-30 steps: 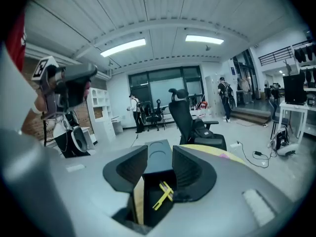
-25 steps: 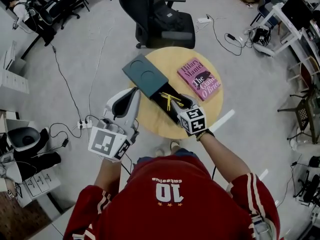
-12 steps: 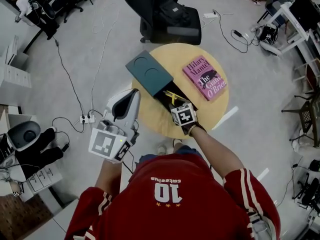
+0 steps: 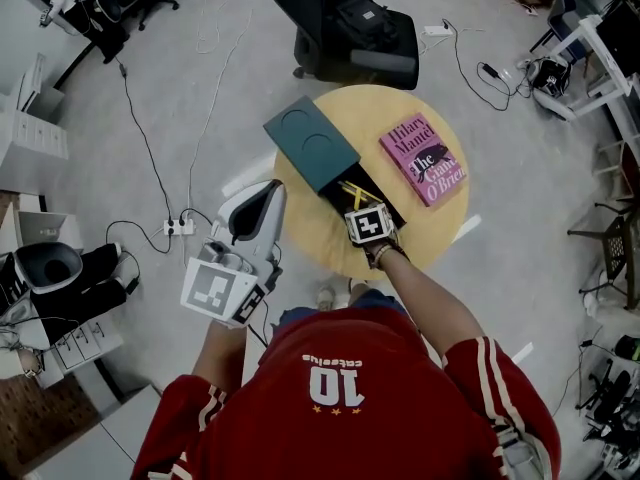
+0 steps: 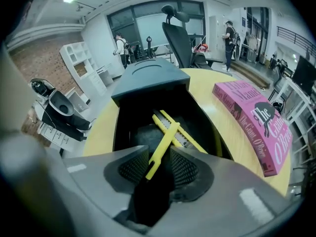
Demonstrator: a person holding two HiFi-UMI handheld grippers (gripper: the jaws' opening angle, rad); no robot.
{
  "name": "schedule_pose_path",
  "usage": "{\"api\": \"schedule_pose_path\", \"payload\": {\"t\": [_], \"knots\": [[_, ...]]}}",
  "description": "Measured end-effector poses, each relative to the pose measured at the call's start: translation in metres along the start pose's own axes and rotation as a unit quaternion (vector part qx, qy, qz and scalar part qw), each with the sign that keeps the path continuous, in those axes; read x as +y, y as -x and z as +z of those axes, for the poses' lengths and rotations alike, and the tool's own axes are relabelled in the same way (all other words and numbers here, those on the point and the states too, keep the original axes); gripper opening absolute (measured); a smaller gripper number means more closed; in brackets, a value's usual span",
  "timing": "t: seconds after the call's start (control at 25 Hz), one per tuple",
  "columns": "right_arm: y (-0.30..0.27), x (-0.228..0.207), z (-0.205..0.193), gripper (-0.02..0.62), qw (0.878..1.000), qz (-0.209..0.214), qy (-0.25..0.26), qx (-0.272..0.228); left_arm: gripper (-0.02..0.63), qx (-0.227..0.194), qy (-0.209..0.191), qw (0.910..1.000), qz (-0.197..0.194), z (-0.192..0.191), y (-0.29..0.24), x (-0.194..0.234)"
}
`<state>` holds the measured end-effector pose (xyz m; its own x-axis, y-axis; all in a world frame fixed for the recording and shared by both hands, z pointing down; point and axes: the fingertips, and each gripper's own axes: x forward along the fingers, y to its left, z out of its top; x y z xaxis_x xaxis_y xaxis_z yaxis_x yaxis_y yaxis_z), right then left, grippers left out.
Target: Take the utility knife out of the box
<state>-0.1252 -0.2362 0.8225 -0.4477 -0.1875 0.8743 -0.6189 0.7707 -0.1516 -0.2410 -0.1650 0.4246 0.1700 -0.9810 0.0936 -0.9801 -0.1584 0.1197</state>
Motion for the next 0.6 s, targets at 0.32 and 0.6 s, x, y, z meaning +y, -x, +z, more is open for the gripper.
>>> {"api": "schedule_pose_path", "payload": {"t": [0.32,0.6], "knots": [[0.005,-0.006,0.009,0.051,1.000,-0.010,-0.004,-0.019,0.002,-0.001,0.004,1.0000,0.005,-0.003,0.004,0.005],[0.030,-0.010,0.021,0.049,0.998,-0.023,-0.005,-0.054,0.003,-0.008,0.000,1.0000,-0.001,0.002,0.011,-0.002]]}}
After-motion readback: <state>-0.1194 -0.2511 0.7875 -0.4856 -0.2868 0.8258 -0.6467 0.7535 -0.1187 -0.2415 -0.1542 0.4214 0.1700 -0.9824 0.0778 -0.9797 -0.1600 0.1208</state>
